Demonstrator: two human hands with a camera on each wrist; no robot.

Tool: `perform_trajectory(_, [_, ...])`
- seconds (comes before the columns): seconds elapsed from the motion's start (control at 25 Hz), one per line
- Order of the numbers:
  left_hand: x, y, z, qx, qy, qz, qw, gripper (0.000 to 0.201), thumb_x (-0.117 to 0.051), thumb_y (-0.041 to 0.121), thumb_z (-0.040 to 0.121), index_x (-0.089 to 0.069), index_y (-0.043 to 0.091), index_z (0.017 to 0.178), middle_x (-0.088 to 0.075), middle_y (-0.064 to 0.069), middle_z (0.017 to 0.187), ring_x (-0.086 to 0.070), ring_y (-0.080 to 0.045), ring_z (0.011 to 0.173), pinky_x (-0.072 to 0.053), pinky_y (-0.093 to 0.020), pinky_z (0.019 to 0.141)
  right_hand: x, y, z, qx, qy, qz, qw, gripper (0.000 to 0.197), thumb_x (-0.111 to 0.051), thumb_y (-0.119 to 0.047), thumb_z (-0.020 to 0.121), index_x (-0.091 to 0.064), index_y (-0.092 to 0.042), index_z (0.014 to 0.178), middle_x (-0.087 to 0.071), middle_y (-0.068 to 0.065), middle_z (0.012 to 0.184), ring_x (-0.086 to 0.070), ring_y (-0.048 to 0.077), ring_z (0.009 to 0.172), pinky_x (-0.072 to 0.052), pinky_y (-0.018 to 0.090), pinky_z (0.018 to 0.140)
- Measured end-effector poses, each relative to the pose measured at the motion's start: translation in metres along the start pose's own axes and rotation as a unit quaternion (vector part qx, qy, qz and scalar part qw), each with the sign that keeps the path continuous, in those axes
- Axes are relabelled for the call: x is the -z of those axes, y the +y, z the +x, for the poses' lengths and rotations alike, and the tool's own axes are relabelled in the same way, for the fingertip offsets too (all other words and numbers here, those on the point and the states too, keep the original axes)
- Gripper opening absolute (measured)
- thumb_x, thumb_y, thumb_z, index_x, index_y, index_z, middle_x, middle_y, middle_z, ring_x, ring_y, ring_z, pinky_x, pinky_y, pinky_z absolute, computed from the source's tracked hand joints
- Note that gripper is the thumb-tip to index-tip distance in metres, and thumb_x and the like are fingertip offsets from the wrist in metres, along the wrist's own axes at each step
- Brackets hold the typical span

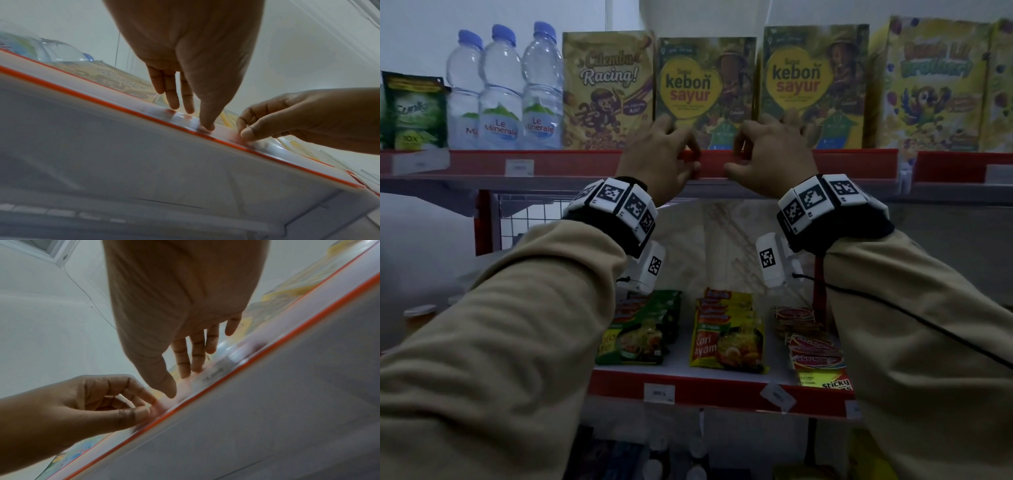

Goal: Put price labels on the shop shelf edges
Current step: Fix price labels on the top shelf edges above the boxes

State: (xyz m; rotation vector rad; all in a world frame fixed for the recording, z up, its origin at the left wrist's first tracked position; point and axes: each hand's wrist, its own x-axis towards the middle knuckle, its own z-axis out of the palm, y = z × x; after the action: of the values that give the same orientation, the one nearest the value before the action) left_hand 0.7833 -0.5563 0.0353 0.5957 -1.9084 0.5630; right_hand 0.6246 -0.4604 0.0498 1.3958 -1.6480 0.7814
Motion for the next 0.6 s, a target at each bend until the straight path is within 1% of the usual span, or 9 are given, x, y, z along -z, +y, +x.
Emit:
perform_trajectory(0.08, [0.003,-0.019,-0.007,-0.005,-0.003,-0.006,1.0,0.035,-0.063,0.04,0.086,-0.056,0.02,0.115,-0.052,-0.009,0.11,-0.047,-0.028,0.106,-0.039,-0.042,0.092,-0.003,-0.017,0.003,0.008,-0.005,-0.021,1.0,0.039,-0.063,-0.053,0.075,-0.057,-0.023,0.099,-0.054,0.003,0.117,-0.033,0.033,0.122,-0.029,0.053,0.1])
perform_trajectory(0.16, [0.006,-0.038,-0.015,-0.01,-0.001,-0.014,1.0,0.041,-0.063,0.039,0.086,-0.053,0.019,0.121,-0.053,-0.009,0.113,-0.047,-0.028,0.108,-0.037,-0.04,0.094,-0.009,-0.036,0.005,0.014,-0.006,-0.033,0.999,0.042,-0.062,-0.054,0.077,-0.055,-0.022,0.103,-0.052,0.005,0.122,-0.031,0.034,0.125,-0.028,0.052,0.101])
perform_trajectory(0.28, [0.007,-0.054,-0.024,-0.032,0.011,-0.034,0.999,0.034,-0.059,0.026,0.09,-0.059,0.013,0.121,-0.052,-0.014,0.114,-0.045,-0.031,0.109,-0.033,-0.037,0.095,-0.017,-0.059,0.008,0.02,-0.016,-0.041,0.999,0.044,-0.058,-0.053,0.083,-0.051,-0.019,0.111,-0.047,0.008,0.13,-0.03,0.033,0.126,-0.029,0.05,0.1])
perform_trajectory(0.32, [0.008,-0.057,-0.026,-0.044,0.01,-0.04,0.998,0.032,-0.057,0.022,0.091,-0.061,0.011,0.121,-0.053,-0.016,0.115,-0.046,-0.032,0.11,-0.034,-0.038,0.096,-0.02,-0.066,0.009,0.019,-0.022,-0.044,0.999,0.046,-0.057,-0.052,0.084,-0.049,-0.018,0.114,-0.045,0.01,0.131,-0.031,0.033,0.125,-0.029,0.049,0.099])
perform_trajectory(0.4, [0.011,-0.061,-0.028,-0.054,0.006,-0.044,0.998,0.032,-0.057,0.02,0.091,-0.062,0.009,0.121,-0.054,-0.017,0.116,-0.046,-0.034,0.11,-0.035,-0.04,0.097,-0.025,-0.074,0.012,0.015,-0.028,-0.058,0.998,0.05,-0.058,-0.05,0.083,-0.047,-0.015,0.117,-0.042,0.012,0.133,-0.032,0.034,0.124,-0.03,0.049,0.099])
perform_trajectory(0.48, [0.015,-0.066,-0.026,-0.038,0.001,-0.038,0.999,0.033,-0.061,0.023,0.089,-0.061,0.009,0.119,-0.054,-0.015,0.116,-0.047,-0.033,0.11,-0.036,-0.04,0.096,-0.028,-0.078,0.013,0.014,-0.023,-0.068,0.997,0.052,-0.06,-0.048,0.082,-0.046,-0.011,0.116,-0.042,0.014,0.131,-0.034,0.034,0.122,-0.031,0.047,0.099])
perform_trajectory(0.6, [0.021,-0.073,-0.019,0.006,-0.018,-0.007,1.0,0.033,-0.068,0.027,0.084,-0.06,0.012,0.113,-0.052,-0.013,0.114,-0.047,-0.032,0.11,-0.038,-0.041,0.093,-0.031,-0.081,0.014,0.029,0.002,-0.048,0.998,0.041,-0.061,-0.039,0.08,-0.051,-0.011,0.109,-0.049,0.013,0.122,-0.038,0.031,0.115,-0.033,0.04,0.097])
